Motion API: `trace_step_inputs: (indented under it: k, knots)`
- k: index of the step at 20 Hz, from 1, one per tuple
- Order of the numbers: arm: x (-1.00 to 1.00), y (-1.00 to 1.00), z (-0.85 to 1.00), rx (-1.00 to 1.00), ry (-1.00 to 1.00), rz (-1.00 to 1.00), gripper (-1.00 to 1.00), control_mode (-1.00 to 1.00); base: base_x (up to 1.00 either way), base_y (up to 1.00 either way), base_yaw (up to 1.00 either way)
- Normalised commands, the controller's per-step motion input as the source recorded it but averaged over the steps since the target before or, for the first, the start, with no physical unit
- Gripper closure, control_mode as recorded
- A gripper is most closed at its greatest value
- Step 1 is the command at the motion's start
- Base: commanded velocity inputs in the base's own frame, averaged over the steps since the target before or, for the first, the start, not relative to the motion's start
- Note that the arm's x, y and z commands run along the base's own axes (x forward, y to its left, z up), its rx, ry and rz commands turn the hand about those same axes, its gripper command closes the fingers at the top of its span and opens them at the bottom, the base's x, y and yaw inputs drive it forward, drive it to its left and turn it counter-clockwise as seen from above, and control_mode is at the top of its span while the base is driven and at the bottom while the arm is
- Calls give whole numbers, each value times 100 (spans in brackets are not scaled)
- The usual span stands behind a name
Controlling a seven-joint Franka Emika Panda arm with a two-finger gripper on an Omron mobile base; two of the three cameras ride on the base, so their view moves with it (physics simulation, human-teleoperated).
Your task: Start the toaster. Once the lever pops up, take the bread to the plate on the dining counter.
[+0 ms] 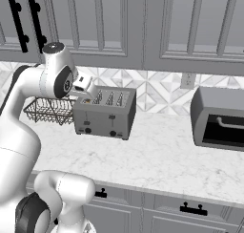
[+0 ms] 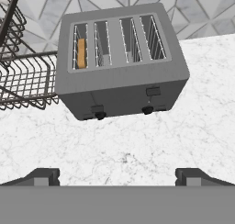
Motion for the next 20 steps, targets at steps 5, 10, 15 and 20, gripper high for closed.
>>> trace_step_inputs:
  k: [5, 10, 15, 20]
  knots:
    - [0, 0, 0, 0, 0, 0, -100, -100, 0, 0, 0]
    - [0, 0, 0, 0, 0, 0, -100, -100, 0, 0, 0]
    - [0, 0, 0, 0, 0, 0, -100, -100, 0, 0, 0]
    - [0, 0, 0, 0, 0, 0, -100, -100, 0, 0, 0]
